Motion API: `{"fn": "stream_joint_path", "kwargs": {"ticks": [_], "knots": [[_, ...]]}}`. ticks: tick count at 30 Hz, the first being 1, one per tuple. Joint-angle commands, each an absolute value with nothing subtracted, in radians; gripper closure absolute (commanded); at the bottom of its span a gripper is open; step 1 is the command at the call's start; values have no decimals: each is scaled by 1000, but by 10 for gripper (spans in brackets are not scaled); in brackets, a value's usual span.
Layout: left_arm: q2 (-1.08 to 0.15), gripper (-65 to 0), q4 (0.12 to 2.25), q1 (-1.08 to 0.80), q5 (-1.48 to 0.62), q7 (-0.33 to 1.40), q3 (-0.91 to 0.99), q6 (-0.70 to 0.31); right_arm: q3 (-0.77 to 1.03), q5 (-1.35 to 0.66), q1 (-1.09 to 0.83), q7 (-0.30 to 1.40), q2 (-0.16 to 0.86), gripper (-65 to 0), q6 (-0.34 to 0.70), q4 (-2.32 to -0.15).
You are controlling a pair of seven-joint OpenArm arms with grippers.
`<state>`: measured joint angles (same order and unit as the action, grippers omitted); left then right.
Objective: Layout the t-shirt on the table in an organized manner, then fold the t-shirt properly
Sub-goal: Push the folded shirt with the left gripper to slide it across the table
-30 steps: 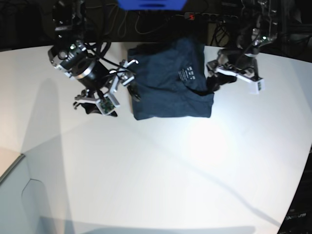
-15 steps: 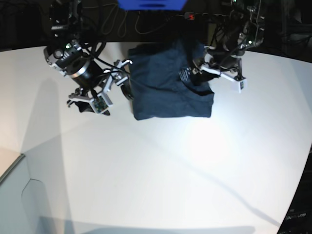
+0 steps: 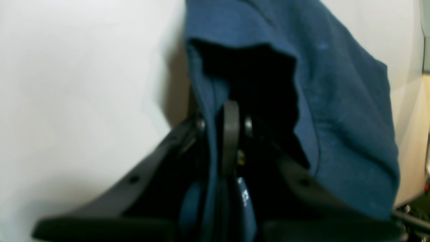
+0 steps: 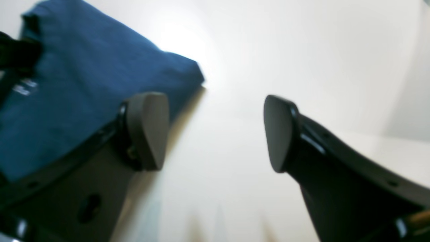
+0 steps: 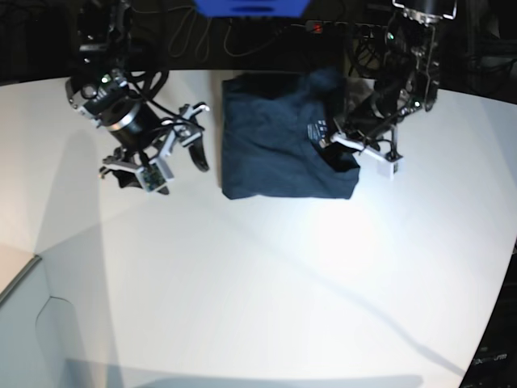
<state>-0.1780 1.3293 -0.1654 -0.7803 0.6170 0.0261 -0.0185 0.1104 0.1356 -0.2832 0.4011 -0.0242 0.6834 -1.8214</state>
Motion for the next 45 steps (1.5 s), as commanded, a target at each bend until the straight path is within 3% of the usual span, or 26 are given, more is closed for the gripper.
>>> {"fn": "stream_joint_path", "kwargs": {"ticks": [1, 8, 16, 20, 28, 35, 37, 43, 45], "knots": [[-182, -9, 1326, -139, -759, 661, 24, 2, 108, 119, -275, 377, -24, -440, 698, -1839], [-183, 0, 1282, 50, -670, 754, -38, 2, 193, 117, -248, 378, -27, -440, 698, -1836], [-157, 0, 1104, 352, -576, 740, -429, 1, 320, 117, -226, 378, -27, -440, 698, -1834], [-111, 0, 993, 476, -567, 633, -645, -2, 387, 114, -226, 378, -28, -440, 698, -1834], [-1, 0, 753, 653, -565, 389, -1040, -314, 527, 114, -232, 378, -38, -440, 698, -1834], [90, -3, 608, 720, -542, 308, -1153, -358, 605, 114, -232, 378, -85, -440, 698, -1837], [102, -35, 607, 725, -495, 311, -1150, -360, 605, 116, -239, 378, -85, -440, 698, -1837], [107, -313, 611, 737, -441, 312, -1147, -358, 604, 114, -246, 378, -104, -439, 698, -1842], [105, -354, 615, 746, -441, 312, -1121, -360, 604, 116, -246, 378, -104, -435, 698, -1844]]}}
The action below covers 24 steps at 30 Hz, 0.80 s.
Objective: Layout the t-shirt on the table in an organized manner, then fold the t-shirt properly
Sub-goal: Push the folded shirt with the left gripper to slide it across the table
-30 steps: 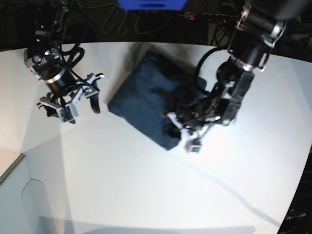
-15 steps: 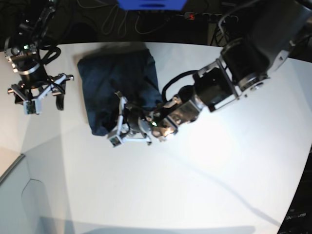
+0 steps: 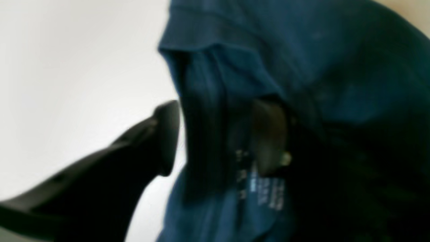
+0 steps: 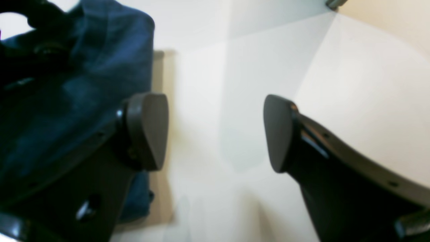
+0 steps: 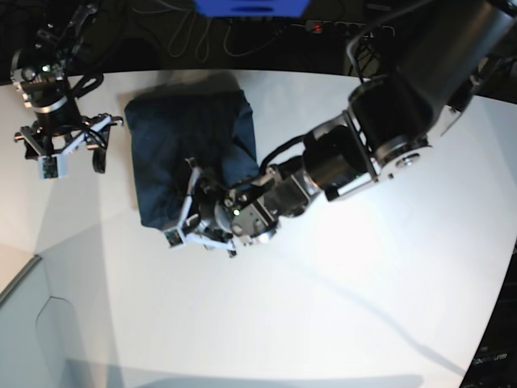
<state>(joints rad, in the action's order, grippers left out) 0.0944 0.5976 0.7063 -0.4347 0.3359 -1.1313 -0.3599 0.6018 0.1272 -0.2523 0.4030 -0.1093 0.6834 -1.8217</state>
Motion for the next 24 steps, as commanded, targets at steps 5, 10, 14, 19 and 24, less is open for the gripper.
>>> {"fn": "stream_joint_path", "kwargs": {"ticks": [5, 10, 14, 19, 24], "knots": [[56, -353, 736, 736, -435, 312, -972, -361, 601, 116, -246, 378, -105, -332, 698, -1844], [-68, -353, 929, 700, -440, 337, -760, -352, 596, 116, -251, 380, -151, -126, 698, -1871], [-191, -353, 1107, 596, -440, 449, -509, -352, 492, 116, -320, 380, -157, 0, 698, -1943], [-309, -353, 1319, 325, -441, 585, -85, -357, 259, 117, -458, 378, -157, 0, 698, -1980], [-323, -353, 1414, 56, -435, 598, 271, -361, 157, 119, -535, 378, -157, 0, 698, -1977]]}}
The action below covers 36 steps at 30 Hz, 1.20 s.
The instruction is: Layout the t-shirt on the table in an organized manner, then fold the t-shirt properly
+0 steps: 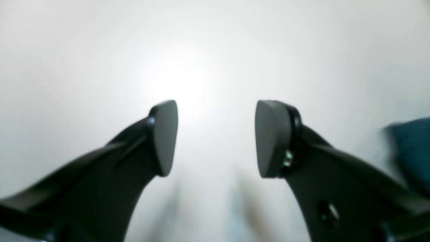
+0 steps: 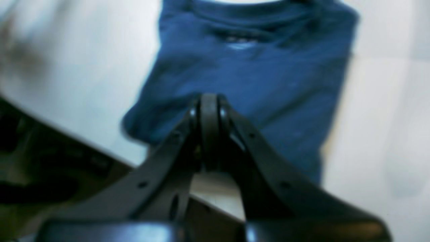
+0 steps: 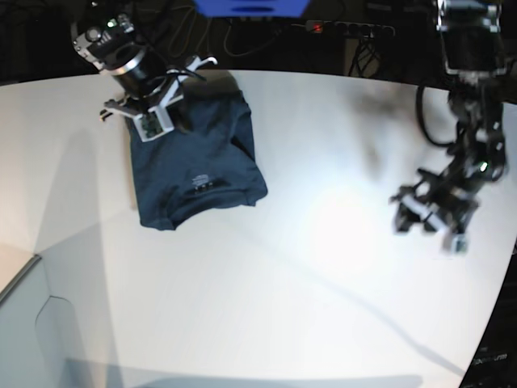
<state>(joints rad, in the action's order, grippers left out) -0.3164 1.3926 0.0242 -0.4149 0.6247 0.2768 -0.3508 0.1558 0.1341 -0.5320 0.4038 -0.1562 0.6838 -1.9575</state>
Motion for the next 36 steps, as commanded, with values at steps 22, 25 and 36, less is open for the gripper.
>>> {"fn": "stream_joint_path", "kwargs": {"ticks": [22, 25, 36], "knots": [[-315, -355, 1425, -197, -440, 596, 460, -363, 84, 119, -335, 369, -134, 0, 698, -1540], [-315, -355, 1423, -211, -440, 596, 461, -363, 56, 119, -326, 367, -134, 0, 698, -1509], [-315, -356, 1432, -243, -441, 596, 461, -363, 51, 119, -371, 378, -134, 0, 698, -1805]]}}
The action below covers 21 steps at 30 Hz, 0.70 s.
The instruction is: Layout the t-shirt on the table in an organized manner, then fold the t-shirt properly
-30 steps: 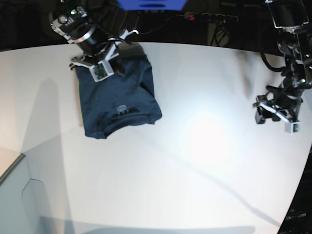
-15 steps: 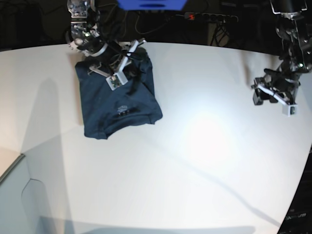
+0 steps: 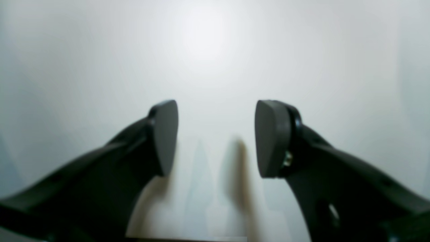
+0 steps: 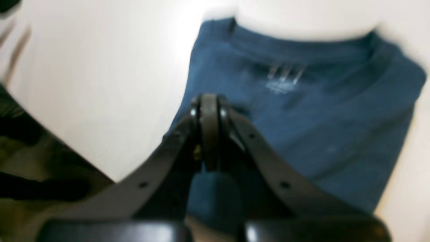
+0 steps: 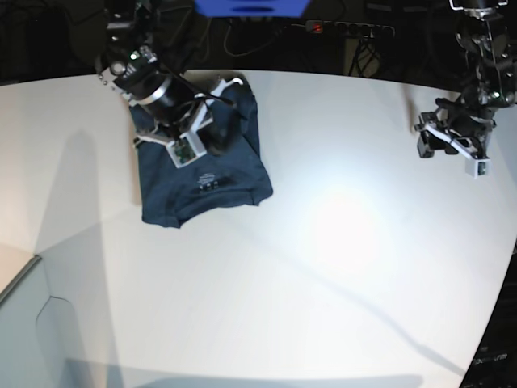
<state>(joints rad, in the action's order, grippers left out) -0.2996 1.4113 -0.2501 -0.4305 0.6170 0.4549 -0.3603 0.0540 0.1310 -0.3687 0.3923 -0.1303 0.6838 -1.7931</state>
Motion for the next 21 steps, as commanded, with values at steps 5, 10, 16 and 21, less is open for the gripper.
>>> {"fn": "stream_joint_path", "kwargs": {"ticks": [5, 10, 16, 21], "knots": [[-314, -356, 1432, -257, -441, 596, 461, -363, 51, 117, -321, 378, -137, 0, 698, -1738], [-314, -356, 1432, -257, -441, 601, 461, -363, 51, 117, -251, 372, -140, 0, 698, -1587], [-314, -356, 1432, -271, -441, 604, 461, -363, 1, 117, -174, 371, -139, 0, 698, -1454], [-300, -356, 1432, -272, -441, 605, 461, -363, -22, 117, -117, 371, -137, 0, 698, -1399]]}}
